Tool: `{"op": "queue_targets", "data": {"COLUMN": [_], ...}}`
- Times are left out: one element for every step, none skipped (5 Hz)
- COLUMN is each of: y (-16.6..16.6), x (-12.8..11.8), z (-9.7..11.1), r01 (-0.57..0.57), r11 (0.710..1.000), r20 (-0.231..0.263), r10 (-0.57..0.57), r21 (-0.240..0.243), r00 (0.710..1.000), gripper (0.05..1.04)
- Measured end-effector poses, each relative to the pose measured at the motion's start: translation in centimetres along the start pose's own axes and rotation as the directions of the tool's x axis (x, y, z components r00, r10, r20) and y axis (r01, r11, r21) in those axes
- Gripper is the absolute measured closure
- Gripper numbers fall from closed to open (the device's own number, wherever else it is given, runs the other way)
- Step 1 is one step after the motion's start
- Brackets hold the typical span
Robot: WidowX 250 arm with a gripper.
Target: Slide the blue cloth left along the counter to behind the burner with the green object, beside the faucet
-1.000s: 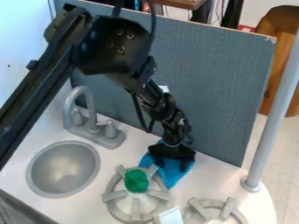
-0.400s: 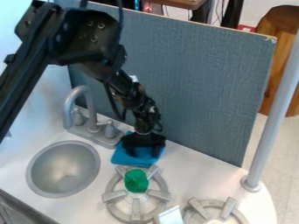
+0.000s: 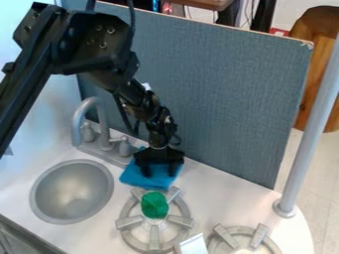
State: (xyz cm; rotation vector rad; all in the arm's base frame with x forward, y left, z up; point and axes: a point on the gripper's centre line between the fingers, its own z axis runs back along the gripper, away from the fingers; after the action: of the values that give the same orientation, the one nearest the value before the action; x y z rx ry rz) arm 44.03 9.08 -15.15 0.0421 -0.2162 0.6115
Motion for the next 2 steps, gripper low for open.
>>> {"op": "queue_targets", "data": {"y": [-1.8,-6.3], "x": [-0.7,-2.8], "z": [0.0,0.6], "r01": [0.069,0.201], "r11": [0.997,0.971], "r20": [0.008,0.016], "r10": [-0.069,-0.201], "r21": [-0.044,-0.130], "r00": [0.998,0.980], "gripper": [0.083,0.083]}}
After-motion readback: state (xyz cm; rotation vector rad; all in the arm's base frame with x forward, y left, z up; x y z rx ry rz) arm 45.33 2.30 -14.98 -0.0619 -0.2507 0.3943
